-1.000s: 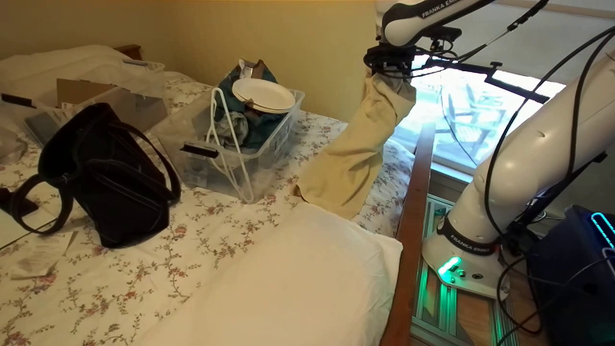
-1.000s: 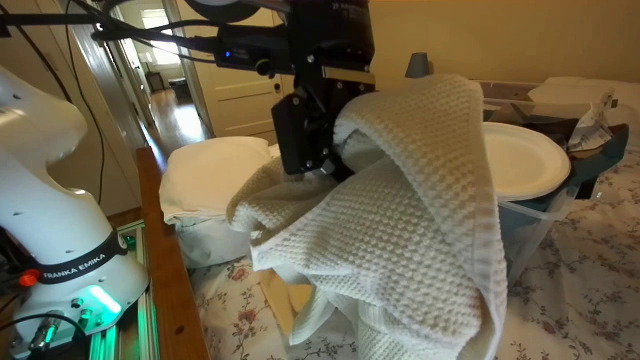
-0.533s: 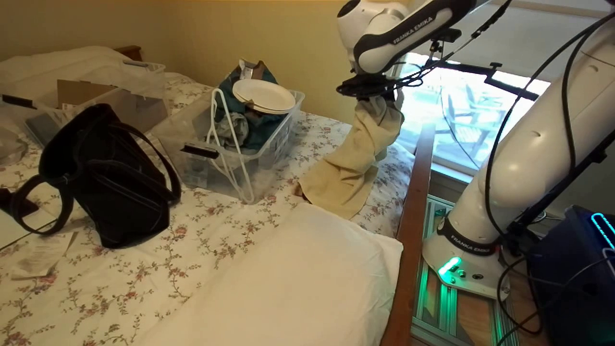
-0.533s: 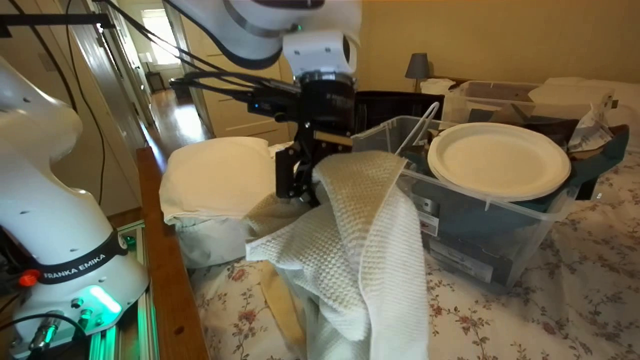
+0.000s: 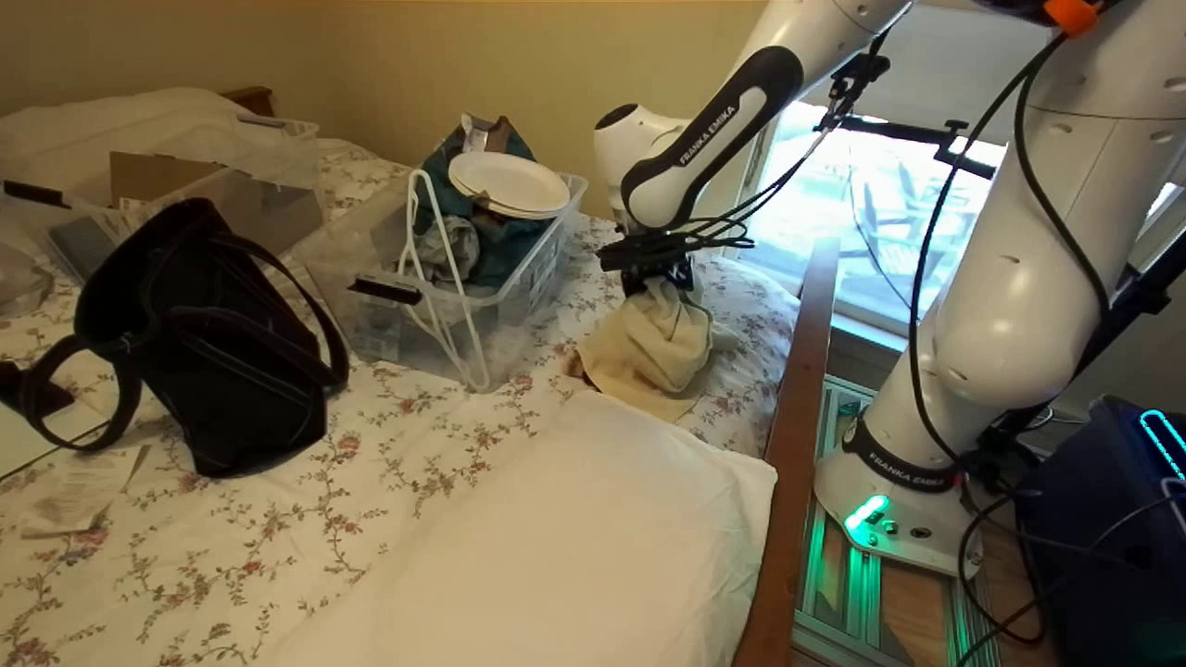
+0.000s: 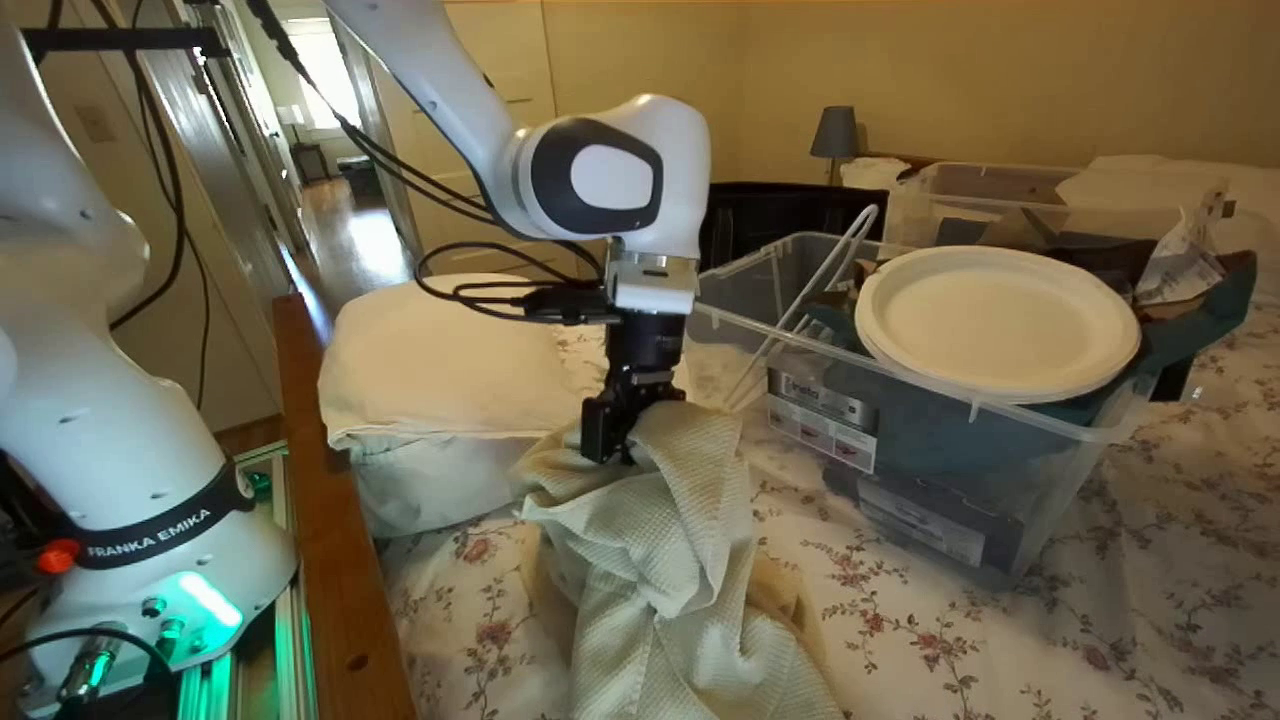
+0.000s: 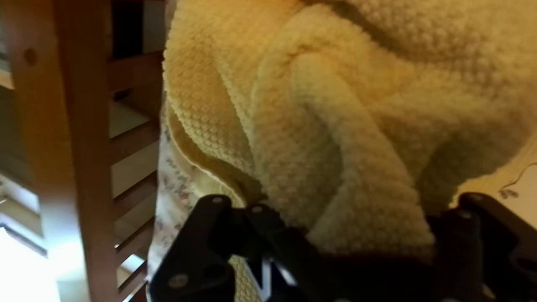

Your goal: Put the towel on the right side of the bed.

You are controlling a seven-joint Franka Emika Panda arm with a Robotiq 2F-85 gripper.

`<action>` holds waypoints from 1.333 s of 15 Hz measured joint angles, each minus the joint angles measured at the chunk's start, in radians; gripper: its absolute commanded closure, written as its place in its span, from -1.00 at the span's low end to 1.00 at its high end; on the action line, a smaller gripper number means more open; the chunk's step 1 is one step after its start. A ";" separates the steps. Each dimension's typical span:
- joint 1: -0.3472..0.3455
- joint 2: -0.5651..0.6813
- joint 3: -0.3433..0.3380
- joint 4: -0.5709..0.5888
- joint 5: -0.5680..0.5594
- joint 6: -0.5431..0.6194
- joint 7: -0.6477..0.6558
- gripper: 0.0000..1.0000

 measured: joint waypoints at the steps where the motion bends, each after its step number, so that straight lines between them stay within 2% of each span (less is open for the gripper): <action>1: 0.001 0.020 0.000 -0.010 0.041 0.065 -0.032 1.00; 3: 0.001 0.059 0.001 -0.036 0.127 0.195 -0.120 0.99; 10: 0.035 0.084 -0.036 -0.035 0.136 0.222 -0.138 1.00; 12: 0.042 0.119 -0.032 -0.034 0.154 0.274 -0.162 1.00; 14: 0.037 0.189 0.005 -0.031 0.269 0.364 -0.266 1.00; 16: 0.007 0.276 0.081 -0.015 0.419 0.435 -0.409 1.00; 18: -0.013 0.364 0.127 0.025 0.526 0.446 -0.537 1.00; 19: -0.015 0.399 0.127 0.050 0.551 0.437 -0.581 0.63; 20: -0.016 0.421 0.122 0.075 0.566 0.416 -0.613 0.47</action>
